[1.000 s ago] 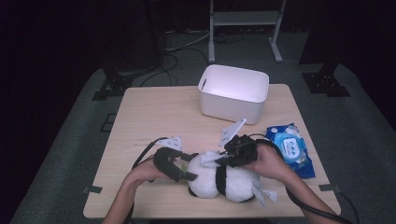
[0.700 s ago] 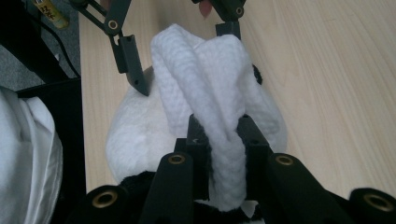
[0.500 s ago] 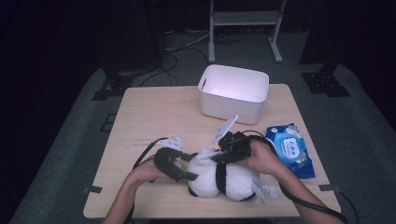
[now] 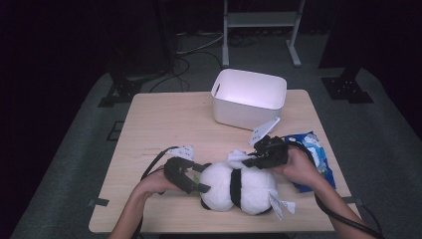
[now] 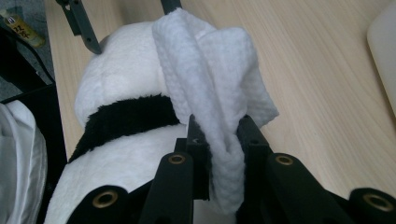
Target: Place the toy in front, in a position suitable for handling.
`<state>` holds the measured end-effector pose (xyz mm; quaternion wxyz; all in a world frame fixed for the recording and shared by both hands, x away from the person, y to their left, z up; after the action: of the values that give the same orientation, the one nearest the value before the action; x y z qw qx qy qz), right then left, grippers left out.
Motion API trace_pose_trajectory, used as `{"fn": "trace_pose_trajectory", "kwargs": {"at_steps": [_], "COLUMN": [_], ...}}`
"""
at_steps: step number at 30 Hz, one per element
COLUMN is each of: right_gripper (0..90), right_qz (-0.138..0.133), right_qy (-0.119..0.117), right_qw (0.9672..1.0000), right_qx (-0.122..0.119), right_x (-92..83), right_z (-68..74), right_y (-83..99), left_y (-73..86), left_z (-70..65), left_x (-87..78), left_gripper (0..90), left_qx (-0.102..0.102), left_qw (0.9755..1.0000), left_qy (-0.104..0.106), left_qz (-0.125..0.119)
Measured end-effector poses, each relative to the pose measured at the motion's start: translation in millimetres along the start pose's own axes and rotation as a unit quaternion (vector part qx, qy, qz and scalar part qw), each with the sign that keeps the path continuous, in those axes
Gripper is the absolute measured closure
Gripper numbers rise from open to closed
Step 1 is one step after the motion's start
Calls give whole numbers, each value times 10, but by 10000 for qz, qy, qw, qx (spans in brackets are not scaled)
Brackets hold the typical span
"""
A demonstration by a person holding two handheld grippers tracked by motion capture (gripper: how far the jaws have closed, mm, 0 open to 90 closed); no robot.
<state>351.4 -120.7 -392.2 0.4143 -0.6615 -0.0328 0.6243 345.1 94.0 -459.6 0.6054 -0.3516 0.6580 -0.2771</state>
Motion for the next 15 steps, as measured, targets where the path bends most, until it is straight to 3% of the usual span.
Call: {"fn": "trace_pose_trajectory", "kwargs": {"at_steps": [4, 15], "right_gripper": [777, 777], "right_qz": [-79, -229], "right_qy": [-39, -130], "right_qw": [9999, 9994], "right_qx": [-72, -228], "right_x": [-15, -77], "right_z": [60, 221], "right_y": [20, 97], "left_y": [-18, -87], "left_z": [1, 44], "left_x": [-35, -102], "left_gripper": [103, 38], "left_qx": [-50, -14], "left_qw": [10000, 9996], "left_qy": [-63, -225], "left_qz": [-13, -180]}}
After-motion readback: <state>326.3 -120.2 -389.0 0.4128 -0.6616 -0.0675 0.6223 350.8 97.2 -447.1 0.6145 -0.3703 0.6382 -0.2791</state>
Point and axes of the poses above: each handheld gripper's, and its own axes: x roughly forward along the jaws, y roughly out of its underside, z roughly to its left, the point moved 6 cm from there along x, roughly forward along the jaws, and after that the axes turned 11 degrees about x, right-handed, at the moved point
